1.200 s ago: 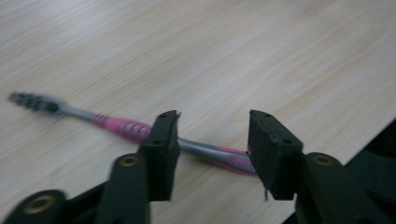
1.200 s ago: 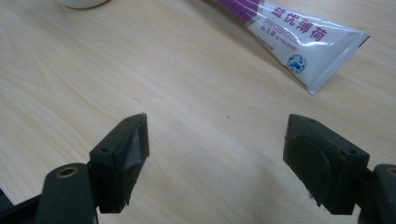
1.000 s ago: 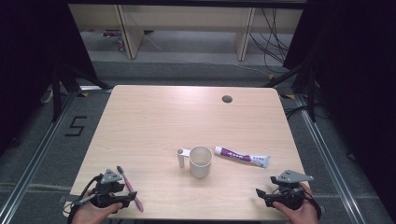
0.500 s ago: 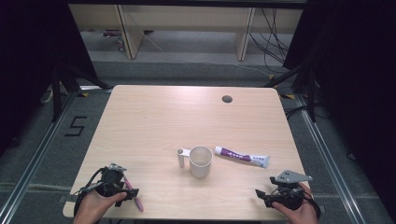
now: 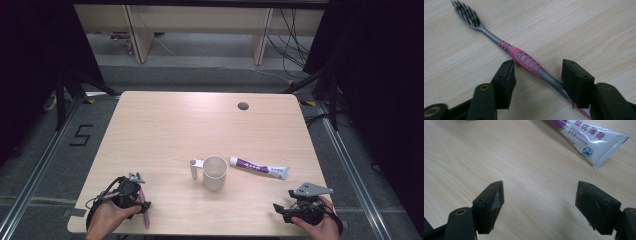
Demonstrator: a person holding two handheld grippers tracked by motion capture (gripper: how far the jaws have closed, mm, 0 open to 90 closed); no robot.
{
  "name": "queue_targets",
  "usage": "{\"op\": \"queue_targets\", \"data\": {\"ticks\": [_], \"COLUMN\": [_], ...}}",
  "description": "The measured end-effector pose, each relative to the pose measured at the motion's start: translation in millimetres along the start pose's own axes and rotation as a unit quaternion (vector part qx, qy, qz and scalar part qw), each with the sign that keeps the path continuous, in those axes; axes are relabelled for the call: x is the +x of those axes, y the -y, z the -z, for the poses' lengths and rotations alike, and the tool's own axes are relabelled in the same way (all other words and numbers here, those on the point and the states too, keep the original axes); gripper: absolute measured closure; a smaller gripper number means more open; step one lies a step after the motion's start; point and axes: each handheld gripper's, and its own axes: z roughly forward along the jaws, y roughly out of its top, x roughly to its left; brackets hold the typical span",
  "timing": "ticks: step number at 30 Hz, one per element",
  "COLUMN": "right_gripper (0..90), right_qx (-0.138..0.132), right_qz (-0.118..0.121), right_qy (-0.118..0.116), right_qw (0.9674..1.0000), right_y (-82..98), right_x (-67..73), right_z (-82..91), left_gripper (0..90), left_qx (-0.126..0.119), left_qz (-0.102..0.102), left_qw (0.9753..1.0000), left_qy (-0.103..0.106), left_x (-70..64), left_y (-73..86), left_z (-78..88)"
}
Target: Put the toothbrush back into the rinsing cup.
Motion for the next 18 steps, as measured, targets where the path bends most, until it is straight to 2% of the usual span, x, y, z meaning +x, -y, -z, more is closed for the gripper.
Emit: {"op": "queue_targets", "data": {"ticks": [2,3,4,6,9,10,12,13,14,15,17,18], "right_gripper": [23.8,23.8,23.9,23.9,23.9,23.9,23.9,23.9,23.9,23.9,23.9,23.8], "right_qx": [0.007,0.01,0.007,0.007,0.009,0.004,0.004,0.01,0.01,0.006,0.013,0.013], "right_qz": [-0.002,-0.012,-0.002,-0.002,-0.002,0.007,0.008,-0.01,-0.01,0.003,-0.003,0.0], "right_qy": [0.0,0.001,0.0,0.0,0.0,0.001,0.0,-0.001,-0.001,0.0,-0.003,-0.002], "right_qw": [1.0,0.9999,1.0,1.0,1.0,1.0,1.0,0.9999,0.9999,1.0,0.9999,0.9999], "right_y": [0.0,0.4,-0.2,-0.2,0.1,0.0,0.0,0.6,0.6,0.3,0.7,0.7], "right_x": [-0.2,1.7,-0.2,-0.2,0.0,-0.6,-0.6,2.3,2.3,0.6,1.8,1.6], "right_z": [0.5,0.2,0.4,0.4,-0.3,-1.0,-1.2,-1.2,-1.2,-1.7,-1.6,-1.6], "left_gripper": [51.4,51.4,55.2,58.3,66.9,68.4,68.9,71.6,71.6,72.2,76.9,78.8], "left_qx": [0.006,0.011,0.011,0.012,0.025,0.033,0.036,0.037,0.044,0.042,0.054,0.057], "left_qz": [-0.005,-0.012,-0.024,-0.032,-0.043,-0.051,-0.057,-0.06,-0.064,-0.066,-0.077,-0.076], "left_qw": [1.0,0.9999,0.9997,0.9994,0.9987,0.9981,0.9977,0.9975,0.9969,0.9969,0.9955,0.9954], "left_qy": [0.001,0.0,-0.001,0.002,0.007,0.01,0.01,0.01,0.01,0.011,0.014,0.015], "left_x": [-0.3,-0.5,-1.8,-2.4,-3.4,-5.2,-5.9,-6.7,-7.1,-7.8,-6.3,-6.1], "left_y": [-1.3,-2.7,-4.5,-5.8,-9.8,-12.4,-13.8,-15.0,-16.8,-17.8,-21.5,-22.1], "left_z": [0.3,0.7,1.0,0.8,0.2,-0.8,-1.5,-2.0,-1.8,-2.3,-3.1,-3.5]}}
